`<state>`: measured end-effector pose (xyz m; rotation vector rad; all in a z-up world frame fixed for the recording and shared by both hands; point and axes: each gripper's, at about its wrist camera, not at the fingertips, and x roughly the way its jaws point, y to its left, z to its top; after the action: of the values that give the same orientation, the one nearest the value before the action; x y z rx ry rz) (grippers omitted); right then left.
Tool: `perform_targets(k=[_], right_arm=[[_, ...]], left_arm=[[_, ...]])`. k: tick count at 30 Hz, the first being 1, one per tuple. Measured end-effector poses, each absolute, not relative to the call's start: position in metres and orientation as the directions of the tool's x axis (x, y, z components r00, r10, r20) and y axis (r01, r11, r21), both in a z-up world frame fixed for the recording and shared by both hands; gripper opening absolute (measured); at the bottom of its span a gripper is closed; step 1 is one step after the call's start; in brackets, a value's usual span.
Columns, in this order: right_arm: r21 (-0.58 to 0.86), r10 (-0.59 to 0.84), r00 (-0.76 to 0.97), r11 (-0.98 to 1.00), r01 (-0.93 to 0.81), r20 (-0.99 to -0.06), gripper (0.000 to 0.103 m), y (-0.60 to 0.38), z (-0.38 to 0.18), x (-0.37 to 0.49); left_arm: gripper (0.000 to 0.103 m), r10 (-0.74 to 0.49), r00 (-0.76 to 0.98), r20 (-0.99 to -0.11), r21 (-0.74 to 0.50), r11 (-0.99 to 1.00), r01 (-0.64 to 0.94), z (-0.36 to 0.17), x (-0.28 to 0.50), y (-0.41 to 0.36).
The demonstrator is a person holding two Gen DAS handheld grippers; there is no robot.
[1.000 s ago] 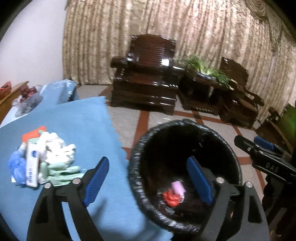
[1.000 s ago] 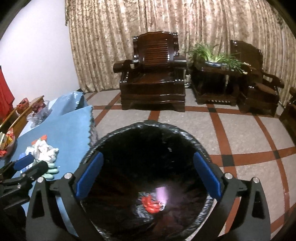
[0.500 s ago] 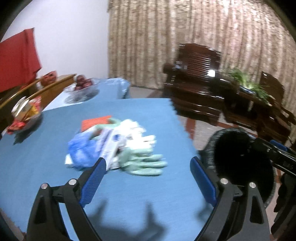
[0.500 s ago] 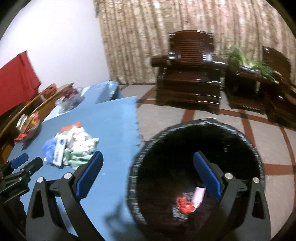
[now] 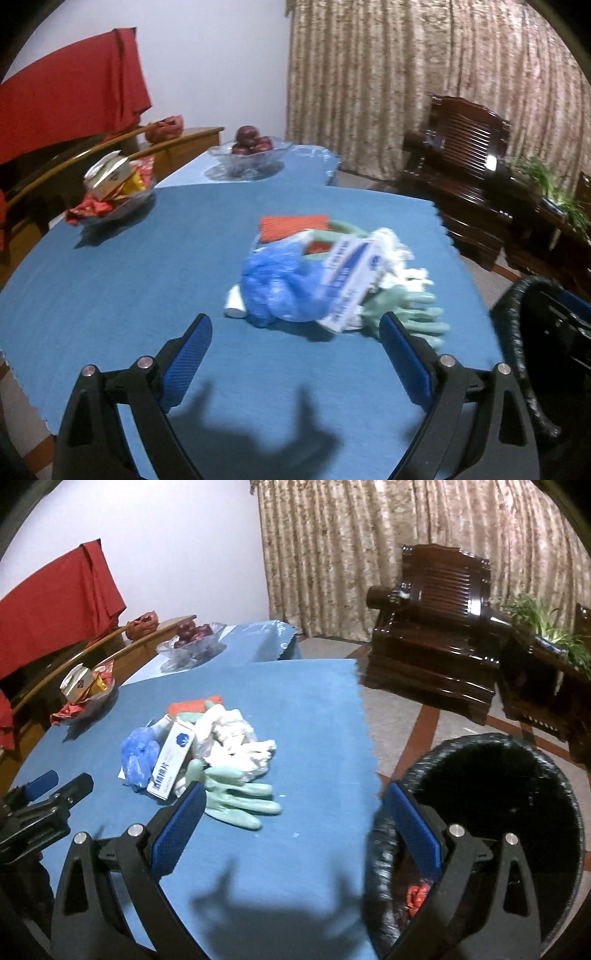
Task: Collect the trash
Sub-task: 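Grasp the blue plastic gloves with the left gripper while the right gripper approaches the white box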
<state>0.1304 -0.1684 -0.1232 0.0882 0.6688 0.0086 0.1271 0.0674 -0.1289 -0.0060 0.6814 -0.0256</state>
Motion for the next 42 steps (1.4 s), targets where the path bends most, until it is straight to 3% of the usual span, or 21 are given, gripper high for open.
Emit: perform_targets(k=[11, 18, 21, 23, 28, 34, 42], right_arm=[[0.054, 0.044, 0.761, 0.998, -0.012, -0.648, 0.095, -0.136, -0.147, 0.176], [0.054, 0.049, 0.742, 0.998, -0.017, -0.669, 0.095, -0.131, -0.163, 0.194], [0.057, 0.057, 0.735, 0.998, -0.025, -0.676, 0.095, -0.127, -0.168, 0.199], [0.057, 0.065, 0.732, 0.998, -0.035, -0.679, 0.095, -0.123, -0.17, 0.202], [0.056, 0.083, 0.734, 0.997, -0.062, -0.674, 0.095, -0.111, -0.17, 0.205], [0.062, 0.111, 0.734, 0.994, -0.094, -0.67, 0.095, -0.095, -0.166, 0.204], [0.051, 0.116, 0.73, 0.992, -0.112, -0.673, 0.095, -0.082, -0.164, 0.204]], left_arm=[[0.087, -0.009, 0.753, -0.658, -0.019, 1.0, -0.004, -0.164, 0.17, 0.083], [0.074, -0.029, 0.725, -0.688, -0.039, 0.999, 0.004, -0.185, 0.203, 0.083], [0.053, -0.063, 0.695, -0.716, -0.061, 0.998, 0.027, -0.195, 0.215, 0.085], [0.031, -0.092, 0.68, -0.727, -0.085, 0.995, 0.044, -0.2, 0.218, 0.087], [0.008, -0.09, 0.691, -0.717, -0.079, 0.996, 0.048, -0.198, 0.209, 0.091], [0.004, -0.082, 0.721, -0.688, -0.079, 0.996, 0.038, -0.179, 0.191, 0.104], [0.008, -0.1, 0.709, -0.698, -0.094, 0.994, 0.047, -0.177, 0.193, 0.109]])
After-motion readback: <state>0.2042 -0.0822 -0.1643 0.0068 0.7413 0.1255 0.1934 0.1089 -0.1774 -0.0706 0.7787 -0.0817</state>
